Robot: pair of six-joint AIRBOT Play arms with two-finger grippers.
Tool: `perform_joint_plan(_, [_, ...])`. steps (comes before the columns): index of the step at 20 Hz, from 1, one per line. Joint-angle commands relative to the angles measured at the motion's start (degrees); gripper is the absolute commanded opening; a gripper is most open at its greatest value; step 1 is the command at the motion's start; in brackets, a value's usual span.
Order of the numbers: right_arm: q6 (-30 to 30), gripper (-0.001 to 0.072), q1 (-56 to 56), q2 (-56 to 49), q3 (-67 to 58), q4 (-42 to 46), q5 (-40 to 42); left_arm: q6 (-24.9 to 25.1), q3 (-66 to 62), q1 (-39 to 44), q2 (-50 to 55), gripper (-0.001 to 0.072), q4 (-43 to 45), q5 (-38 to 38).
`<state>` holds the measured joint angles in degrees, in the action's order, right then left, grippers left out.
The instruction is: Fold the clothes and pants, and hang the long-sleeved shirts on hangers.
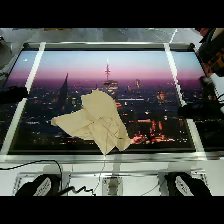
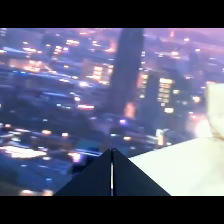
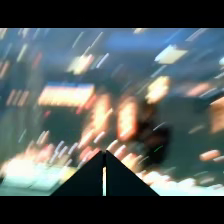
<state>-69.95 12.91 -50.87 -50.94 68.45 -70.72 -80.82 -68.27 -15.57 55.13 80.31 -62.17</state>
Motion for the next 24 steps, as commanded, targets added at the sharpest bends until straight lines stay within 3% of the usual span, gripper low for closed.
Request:
perform_joint_plan(1, [6.8, 0.0039, -5.5, -0.2, 10.0, -13.9, -1.2, 0.0, 0.0, 0.0, 0.0, 0.0014, -2.8, 0.0])
perform_joint_plan(2, [6.8, 0.0133, -8.6, -0.5, 12.9, -14.9, 1.7, 0.0, 0.0, 0.0, 0.0, 0.0014, -2.8, 0.0])
perform_joint_plan(3, [6.7, 0.0341, -12.4, -0.7, 15.6, -14.8, 5.3, 0.0, 0.0, 0.0, 0.0, 0.0014, -2.8, 0.0])
perform_joint_plan(4, [6.7, 0.0492, -16.0, -1.1, 17.6, -14.8, 8.4, 0.0, 0.0, 0.0, 0.0, 0.0014, -2.8, 0.0])
perform_joint_plan(10, [3.4, 0.0512, -35.0, -7.6, 18.9, -14.6, 25.6, 0.0, 0.0, 0.0, 0.0, 0.0014, -3.0, -0.1])
perform_joint_plan(15, [3.8, 0.0513, -41.0, -14.5, 18.9, -13.9, 33.6, 0.0, 0.0, 0.0, 0.0, 0.0014, -3.0, -3.0])
perform_joint_plan(17, [6.8, 0.0513, -42.4, -15.1, 18.9, -12.5, 38.4, 0.0, 0.1, 0.0, 0.0, 0.0014, -3.0, -3.1])
perform_joint_plan(24, [8.3, 0.0506, -46.6, -15.8, 18.1, -6.5, 38.0, 0.0, 0.1, 0.0, 0.0, 0.0014, -3.0, -3.1])
